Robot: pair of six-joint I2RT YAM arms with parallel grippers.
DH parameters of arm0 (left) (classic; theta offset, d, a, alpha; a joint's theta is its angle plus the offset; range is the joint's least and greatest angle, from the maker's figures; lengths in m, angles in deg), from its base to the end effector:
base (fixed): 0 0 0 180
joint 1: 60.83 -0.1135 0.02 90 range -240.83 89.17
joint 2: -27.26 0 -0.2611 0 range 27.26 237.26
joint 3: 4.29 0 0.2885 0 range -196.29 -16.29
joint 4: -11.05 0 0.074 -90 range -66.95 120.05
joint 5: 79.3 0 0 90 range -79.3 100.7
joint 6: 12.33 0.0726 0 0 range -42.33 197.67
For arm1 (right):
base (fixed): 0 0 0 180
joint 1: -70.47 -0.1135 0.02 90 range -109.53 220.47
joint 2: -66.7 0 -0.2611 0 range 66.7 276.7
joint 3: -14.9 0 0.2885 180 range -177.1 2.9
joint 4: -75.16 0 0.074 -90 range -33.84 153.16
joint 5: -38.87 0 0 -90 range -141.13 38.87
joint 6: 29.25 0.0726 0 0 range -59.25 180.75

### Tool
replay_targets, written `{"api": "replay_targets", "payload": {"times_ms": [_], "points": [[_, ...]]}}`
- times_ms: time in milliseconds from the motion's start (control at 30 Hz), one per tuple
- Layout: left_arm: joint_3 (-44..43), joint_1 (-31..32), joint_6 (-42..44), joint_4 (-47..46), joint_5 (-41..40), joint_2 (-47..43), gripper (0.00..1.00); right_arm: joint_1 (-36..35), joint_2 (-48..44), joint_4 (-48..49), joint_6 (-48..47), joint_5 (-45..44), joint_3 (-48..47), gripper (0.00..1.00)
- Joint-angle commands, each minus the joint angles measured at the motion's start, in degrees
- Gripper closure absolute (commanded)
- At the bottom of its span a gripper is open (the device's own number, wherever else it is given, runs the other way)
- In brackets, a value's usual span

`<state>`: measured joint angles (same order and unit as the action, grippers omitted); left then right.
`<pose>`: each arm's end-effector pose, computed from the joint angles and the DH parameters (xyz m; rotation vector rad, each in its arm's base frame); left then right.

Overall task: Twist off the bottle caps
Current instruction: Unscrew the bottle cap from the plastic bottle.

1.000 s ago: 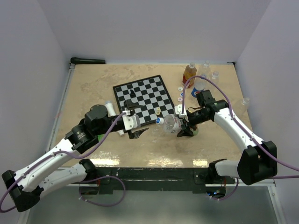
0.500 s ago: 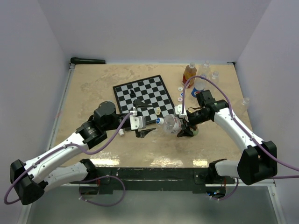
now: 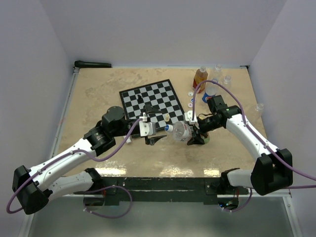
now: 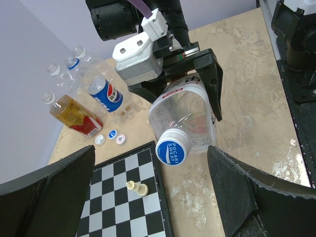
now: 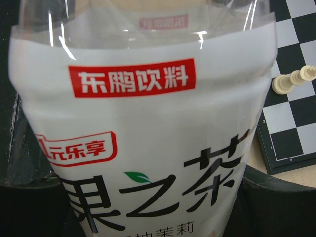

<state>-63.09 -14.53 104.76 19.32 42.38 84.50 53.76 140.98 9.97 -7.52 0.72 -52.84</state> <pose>0.1811 -0.2446 0.3251 1.3351 1.0867 -0.7146 0.2452 0.1332 0.2191 -1.7141 1.6007 0.8599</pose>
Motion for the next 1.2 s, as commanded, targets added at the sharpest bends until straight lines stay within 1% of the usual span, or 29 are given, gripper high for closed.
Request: {"api": "replay_targets", "payload": {"times_ms": [0, 233, 867, 1033, 1167], "points": [[-1.10, -0.34, 1.03, -3.22, 2.07, 0.16, 0.00, 0.10, -0.01, -0.78, -1.08, 0.44, -0.15, 0.81], [-1.36, -0.34, 2.26, -2.08, 1.72, 0.34, 0.00, 0.10, 0.07, -0.78, -1.16, 0.44, -0.15, 0.82], [-2.24, -0.34, 2.18, -2.25, 3.38, 2.01, 0.00, 0.10, 0.42, -0.86, -1.16, 0.44, -0.15, 0.82], [-2.76, -0.25, 1.83, -2.42, 4.26, 3.14, 0.02, 0.10, 0.51, -0.95, -1.25, 0.44, -0.15, 0.81], [-4.16, -0.25, 0.42, -2.78, 4.88, 4.73, 0.05, 0.10, 0.34, -1.04, -1.34, 0.44, -0.15, 0.81]]}}
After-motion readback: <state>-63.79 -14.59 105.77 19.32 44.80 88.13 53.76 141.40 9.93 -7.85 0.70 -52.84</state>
